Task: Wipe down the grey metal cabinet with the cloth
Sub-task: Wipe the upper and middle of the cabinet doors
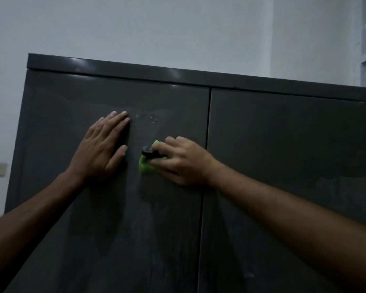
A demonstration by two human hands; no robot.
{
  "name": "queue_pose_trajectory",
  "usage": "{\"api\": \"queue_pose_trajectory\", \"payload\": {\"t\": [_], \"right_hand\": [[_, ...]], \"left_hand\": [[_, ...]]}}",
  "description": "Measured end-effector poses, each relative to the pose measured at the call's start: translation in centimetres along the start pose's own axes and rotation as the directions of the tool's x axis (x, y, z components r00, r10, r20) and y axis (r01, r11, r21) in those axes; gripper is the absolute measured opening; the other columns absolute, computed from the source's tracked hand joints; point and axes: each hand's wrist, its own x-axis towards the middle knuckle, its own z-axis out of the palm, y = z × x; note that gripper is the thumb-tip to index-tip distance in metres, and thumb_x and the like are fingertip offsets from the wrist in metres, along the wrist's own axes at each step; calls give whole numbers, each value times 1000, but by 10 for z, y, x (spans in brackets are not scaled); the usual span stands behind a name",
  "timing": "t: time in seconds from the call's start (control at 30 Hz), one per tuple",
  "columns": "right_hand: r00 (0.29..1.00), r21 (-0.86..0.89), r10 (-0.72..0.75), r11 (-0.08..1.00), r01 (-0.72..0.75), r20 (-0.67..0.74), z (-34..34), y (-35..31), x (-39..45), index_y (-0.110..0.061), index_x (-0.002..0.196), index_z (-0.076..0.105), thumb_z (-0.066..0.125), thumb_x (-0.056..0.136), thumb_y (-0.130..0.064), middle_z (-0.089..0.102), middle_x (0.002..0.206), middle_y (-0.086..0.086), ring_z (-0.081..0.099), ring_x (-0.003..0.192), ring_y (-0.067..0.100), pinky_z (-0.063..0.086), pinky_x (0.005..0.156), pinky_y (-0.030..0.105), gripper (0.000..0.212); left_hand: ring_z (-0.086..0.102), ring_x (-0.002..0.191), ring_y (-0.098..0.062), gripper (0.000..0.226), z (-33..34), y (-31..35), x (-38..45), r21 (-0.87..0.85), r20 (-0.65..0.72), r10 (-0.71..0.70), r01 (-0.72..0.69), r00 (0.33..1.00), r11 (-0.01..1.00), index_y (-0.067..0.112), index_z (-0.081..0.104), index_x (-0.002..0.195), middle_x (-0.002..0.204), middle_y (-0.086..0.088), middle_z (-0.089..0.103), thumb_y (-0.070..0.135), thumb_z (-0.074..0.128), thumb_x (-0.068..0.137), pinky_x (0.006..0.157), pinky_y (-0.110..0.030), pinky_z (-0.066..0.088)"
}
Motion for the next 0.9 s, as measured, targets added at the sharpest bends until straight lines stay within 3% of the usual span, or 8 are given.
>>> {"api": "queue_pose_trajectory", "payload": {"t": [0.2, 0.3, 0.43, 0.57, 0.67, 0.77, 0.83, 0.9], "right_hand": [[688, 58, 662, 732, -679, -296, -9, 34, 37, -22, 120, 72, 61, 95, -31, 62, 124, 11, 57, 97, 34, 50, 77, 47, 30], [964, 32, 243, 970, -241, -111, 15, -11, 35, -22, 124, 69, 58, 98, -33, 60, 128, 13, 54, 95, 30, 47, 75, 41, 31], [996, -31, 82, 996, -84, -37, 1, 13, 41, -21, 121, 71, 58, 100, -33, 64, 126, 13, 58, 91, 29, 49, 73, 40, 28], [645, 53, 693, 694, -718, -323, 3, 19, 66, -20, 123, 71, 62, 95, -31, 61, 127, 12, 57, 97, 33, 51, 77, 46, 31], [952, -1, 286, 958, -288, -108, 28, -28, 69, -21, 127, 67, 59, 97, -33, 58, 132, 13, 54, 97, 29, 49, 77, 41, 33], [999, -66, 47, 997, -45, 20, 17, -15, 70, -19, 122, 71, 59, 98, -34, 63, 129, 15, 59, 94, 31, 50, 75, 41, 30], [899, -62, 397, 908, -414, -187, 8, 7, 80, -18, 120, 73, 63, 96, -30, 64, 126, 15, 61, 95, 36, 53, 78, 45, 28], [606, 34, 718, 654, -756, -342, 12, 3, 91, -18, 119, 73, 65, 93, -28, 63, 125, 14, 59, 97, 36, 52, 78, 47, 29]], "left_hand": [[24, 160, -30, 69, -10, -35, -11, 29, 10, 0, 0, 1000, 1000, 7, 34, 162, 171, -12, 29, 42, 38, 102, 131, -49, 18], [23, 160, -30, 71, -14, -45, -10, 2, 37, 25, -25, 999, 1000, 6, 35, 162, 171, -13, 29, 42, 39, 101, 130, -51, 19], [26, 159, -32, 71, -28, -62, -3, 12, 33, 112, -112, 993, 994, 4, 37, 160, 170, -14, 31, 42, 41, 100, 130, -50, 20], [27, 158, -33, 72, -39, -76, -7, -14, 33, 118, -117, 993, 993, 3, 38, 160, 169, -16, 33, 44, 41, 100, 129, -51, 22], [28, 157, -33, 74, -40, -87, -18, -14, 72, 135, -135, 988, 991, 5, 37, 160, 169, -16, 33, 46, 41, 100, 128, -51, 22], [26, 158, -31, 74, -39, -106, -25, -2, 87, 151, -151, 985, 988, 7, 35, 162, 170, -14, 31, 48, 41, 100, 129, -47, 18], [24, 159, -31, 75, -37, -117, -26, 14, 95, 165, -167, 982, 986, 9, 34, 162, 170, -13, 30, 48, 41, 99, 130, -45, 14], [22, 160, -30, 75, -34, -122, -27, 28, 99, 182, -186, 978, 982, 9, 33, 163, 171, -13, 29, 47, 41, 99, 131, -46, 13]]}}
